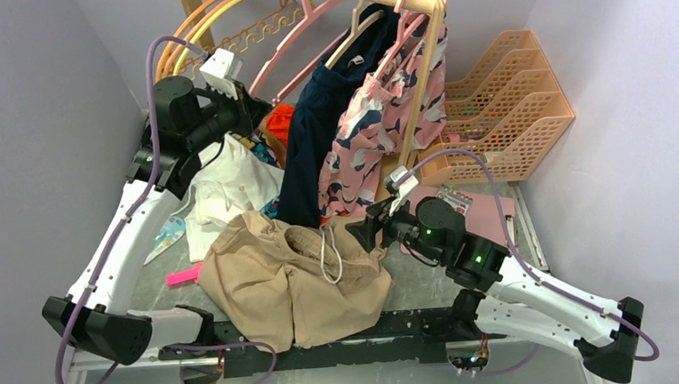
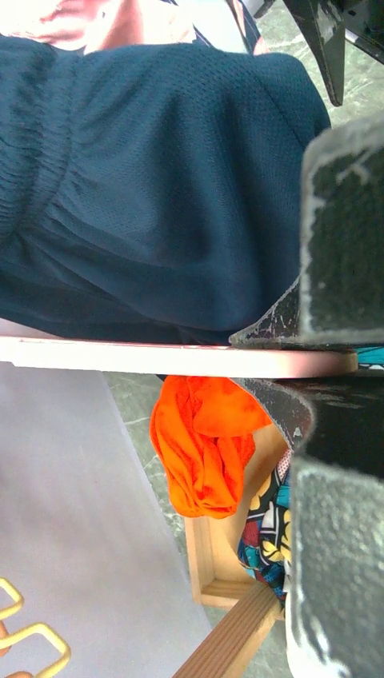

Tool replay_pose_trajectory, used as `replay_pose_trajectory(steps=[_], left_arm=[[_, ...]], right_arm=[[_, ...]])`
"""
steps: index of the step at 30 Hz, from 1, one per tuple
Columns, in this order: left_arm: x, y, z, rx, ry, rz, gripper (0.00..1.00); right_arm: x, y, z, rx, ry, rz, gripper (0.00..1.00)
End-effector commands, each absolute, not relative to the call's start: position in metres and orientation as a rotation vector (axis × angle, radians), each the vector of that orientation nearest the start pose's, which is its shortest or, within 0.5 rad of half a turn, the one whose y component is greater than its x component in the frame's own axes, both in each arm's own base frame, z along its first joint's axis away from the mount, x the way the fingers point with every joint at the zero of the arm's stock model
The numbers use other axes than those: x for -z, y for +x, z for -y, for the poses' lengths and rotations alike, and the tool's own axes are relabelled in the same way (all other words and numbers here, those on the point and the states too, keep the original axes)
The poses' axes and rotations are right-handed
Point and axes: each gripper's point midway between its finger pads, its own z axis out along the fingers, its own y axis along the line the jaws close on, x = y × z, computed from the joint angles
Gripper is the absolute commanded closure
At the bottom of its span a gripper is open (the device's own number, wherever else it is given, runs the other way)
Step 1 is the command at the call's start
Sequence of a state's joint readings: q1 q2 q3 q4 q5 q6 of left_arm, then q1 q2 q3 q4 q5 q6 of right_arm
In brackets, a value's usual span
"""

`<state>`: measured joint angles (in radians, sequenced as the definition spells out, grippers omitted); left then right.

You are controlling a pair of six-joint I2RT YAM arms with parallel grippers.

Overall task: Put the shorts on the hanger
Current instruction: Pick up the hanger from the clothesline.

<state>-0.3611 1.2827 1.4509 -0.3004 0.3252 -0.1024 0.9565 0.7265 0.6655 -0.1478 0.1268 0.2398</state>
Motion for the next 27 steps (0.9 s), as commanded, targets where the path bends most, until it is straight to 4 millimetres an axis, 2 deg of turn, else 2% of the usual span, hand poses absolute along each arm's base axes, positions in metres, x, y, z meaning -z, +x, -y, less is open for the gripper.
replay_pose_trajectory(steps=[1, 7, 14, 27], left_arm=[[-0.452, 0.357, 0.197, 0.625, 0.424, -1.515, 0.93], [-0.462, 0.371, 0.195, 0.605, 0.372, -1.53, 0.93], [-0.461, 0.382, 0.205, 0.615, 0.369, -1.542, 0.93], [-0.436, 0.407, 0.216, 0.577, 0.385, -1.63, 0.93]], right_arm=[[-0.242, 0.187, -0.241, -0.738, -0.546, -1.755, 0.3], [-0.242, 0.187, -0.24, -0.739, -0.545, -1.755, 0.3], [-0.241, 0.187, -0.24, -0.734, -0.543, -1.757, 0.3], [-0.239, 0.187, -0.241, -0.733, -0.547, -1.763, 0.3]])
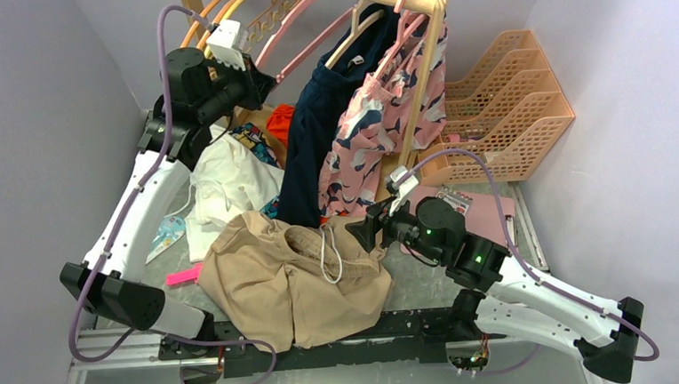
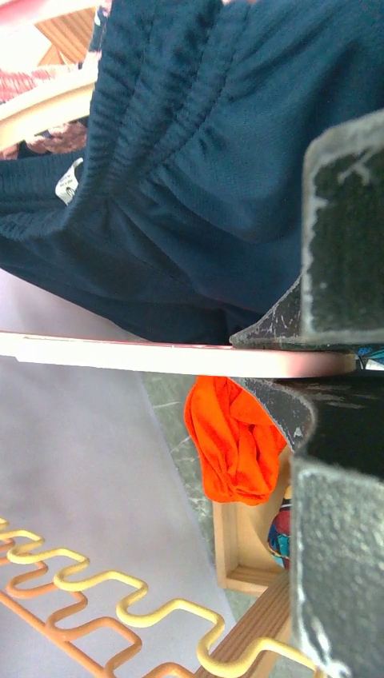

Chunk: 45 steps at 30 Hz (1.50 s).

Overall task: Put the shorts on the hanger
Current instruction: Pick up the hanger from the clothesline.

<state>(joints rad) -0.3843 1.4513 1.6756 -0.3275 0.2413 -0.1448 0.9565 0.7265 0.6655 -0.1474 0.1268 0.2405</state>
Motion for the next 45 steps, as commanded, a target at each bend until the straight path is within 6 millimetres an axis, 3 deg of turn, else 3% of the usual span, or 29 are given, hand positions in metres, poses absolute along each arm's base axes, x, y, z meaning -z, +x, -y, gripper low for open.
replay_pose_trajectory(steps=[1, 9, 15, 19, 25, 34, 42, 45], left_arm=[[-0.433, 0.409, 0.217, 0.576, 0.386, -1.635, 0.93], [-0.41, 0.411, 0.213, 0.536, 0.375, -1.689, 0.93], [-0.408, 0.385, 0.196, 0.501, 0.366, -1.672, 0.93], [-0.395, 0.366, 0.185, 0.479, 0.38, -1.7, 0.93], [-0.384, 0.328, 0.167, 0.46, 0.384, -1.721, 0.93], [-0.368, 0.265, 0.118, 0.351, 0.31, -1.772, 0.93], [-0.385, 0.197, 0.086, 0.363, 0.237, -1.767, 0.93], [-0.402, 0.165, 0.07, 0.368, 0.207, -1.735, 0.93]], right_arm=[[-0.239, 0.187, -0.24, -0.734, -0.546, -1.762, 0.3], [-0.241, 0.188, -0.239, -0.729, -0.543, -1.761, 0.3], [-0.24, 0.188, -0.239, -0.725, -0.542, -1.762, 0.3], [-0.239, 0.189, -0.241, -0.724, -0.55, -1.767, 0.3], [-0.238, 0.191, -0.245, -0.726, -0.557, -1.775, 0.3], [-0.24, 0.192, -0.25, -0.734, -0.566, -1.774, 0.3], [-0.251, 0.197, -0.255, -0.712, -0.587, -1.768, 0.3], [-0.258, 0.2, -0.259, -0.692, -0.618, -1.766, 0.3]])
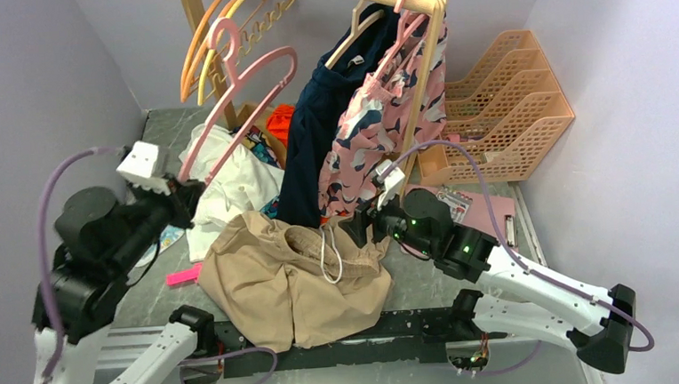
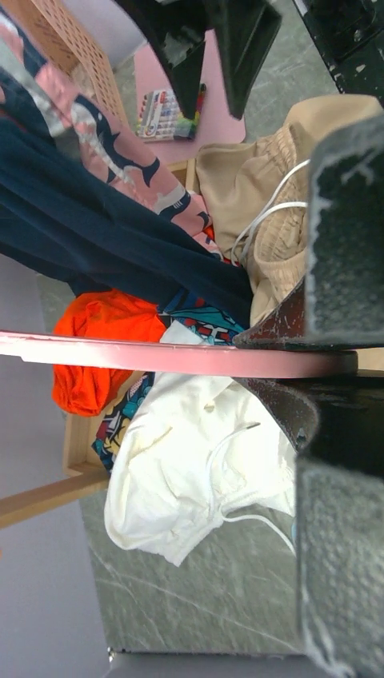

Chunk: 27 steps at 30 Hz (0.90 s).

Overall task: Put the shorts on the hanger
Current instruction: Pick up the hanger from the clothesline.

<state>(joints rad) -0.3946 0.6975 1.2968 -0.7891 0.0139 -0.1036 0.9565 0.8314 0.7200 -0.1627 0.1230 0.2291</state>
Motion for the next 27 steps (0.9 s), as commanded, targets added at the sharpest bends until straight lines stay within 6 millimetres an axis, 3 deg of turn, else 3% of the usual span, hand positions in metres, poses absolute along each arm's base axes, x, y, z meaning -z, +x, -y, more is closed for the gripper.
replay_pose_trajectory(steps=[1, 7, 12, 16, 19, 22, 27], left_arm=[[-0.409, 0.155, 0.065, 0.368, 0.197, -1.715, 0.93], [-0.464, 0.106, 0.034, 0.364, 0.126, -1.527, 0.93], [-0.518, 0.075, 0.03, 0.427, 0.141, -1.289, 0.93], [-0.544, 0.055, 0.058, 0.546, 0.3, -1.125, 0.93], [-0.551, 0.041, 0.096, 0.676, 0.51, -1.023, 0.93], [-0.546, 0.034, 0.126, 0.79, 0.679, -0.983, 0.93], [-0.527, 0.051, 0.154, 0.887, 0.813, -1.041, 0.93]], right_arm=[[-0.261, 0.201, -0.261, -0.69, -0.633, -1.761, 0.3], [-0.293, 0.204, -0.272, -0.694, -0.689, -1.706, 0.3], [-0.31, 0.202, -0.282, -0.731, -0.732, -1.674, 0.3], [-0.327, 0.186, -0.293, -0.818, -0.827, -1.622, 0.3], [-0.334, 0.16, -0.297, -0.91, -0.97, -1.576, 0.3], [-0.345, 0.133, -0.293, -0.984, -1.109, -1.546, 0.29], [-0.387, 0.085, -0.262, -1.096, -1.204, -1.46, 0.28]])
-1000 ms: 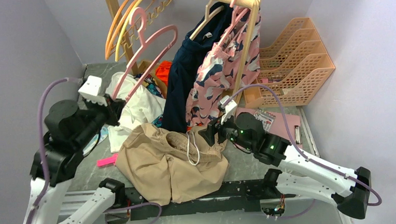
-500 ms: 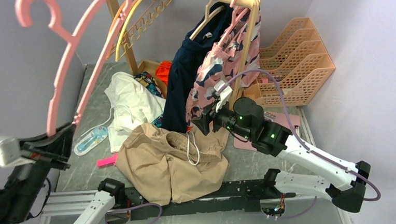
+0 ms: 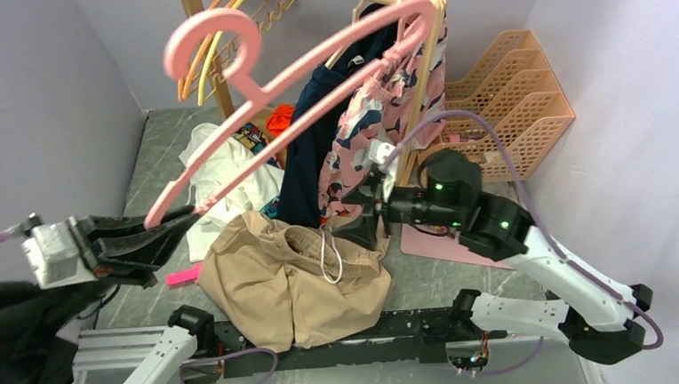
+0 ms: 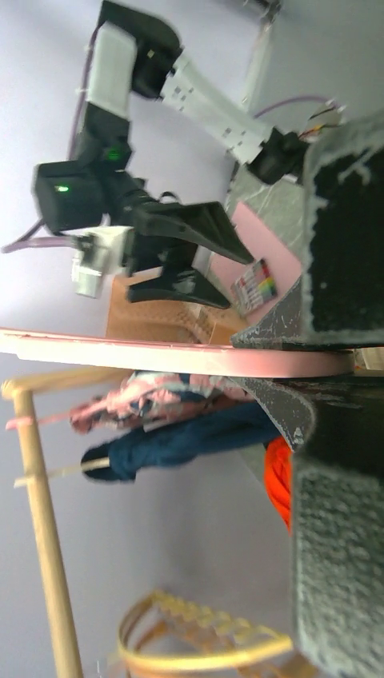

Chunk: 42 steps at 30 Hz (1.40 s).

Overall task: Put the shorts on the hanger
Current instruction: Pick up the hanger from the clothesline.

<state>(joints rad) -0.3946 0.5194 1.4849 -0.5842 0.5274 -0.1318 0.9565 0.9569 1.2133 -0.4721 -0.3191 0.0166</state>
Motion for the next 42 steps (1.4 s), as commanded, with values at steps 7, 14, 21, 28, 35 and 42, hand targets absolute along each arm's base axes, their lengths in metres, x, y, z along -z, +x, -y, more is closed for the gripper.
replay_pose_trajectory(steps=[7, 14, 21, 28, 35, 42], left_arm=[[-0.481, 0.065, 0.182, 1.057, 0.937, -1.143, 0.93], [-0.423, 0.069, 0.196, 1.183, 1.023, -1.269, 0.93], [-0.385, 0.074, 0.201, 1.246, 1.08, -1.384, 0.93], [-0.359, 0.078, 0.2, 1.183, 1.111, -1.352, 0.93], [-0.357, 0.079, 0.204, 1.189, 1.175, -1.293, 0.93], [-0.348, 0.08, 0.207, 1.216, 1.186, -1.28, 0.93]], right_arm=[[-0.478, 0.015, -0.199, -1.23, -1.174, -1.152, 0.25], [-0.538, 0.02, -0.166, -1.075, -1.045, -1.012, 0.23], [-0.515, 0.074, -0.18, -0.866, -1.004, -1.194, 0.23], [-0.485, 0.086, -0.2, -0.871, -1.036, -1.27, 0.23], [-0.461, 0.088, -0.216, -0.904, -1.103, -1.347, 0.24], [-0.446, 0.084, -0.235, -0.97, -1.187, -1.374, 0.32]])
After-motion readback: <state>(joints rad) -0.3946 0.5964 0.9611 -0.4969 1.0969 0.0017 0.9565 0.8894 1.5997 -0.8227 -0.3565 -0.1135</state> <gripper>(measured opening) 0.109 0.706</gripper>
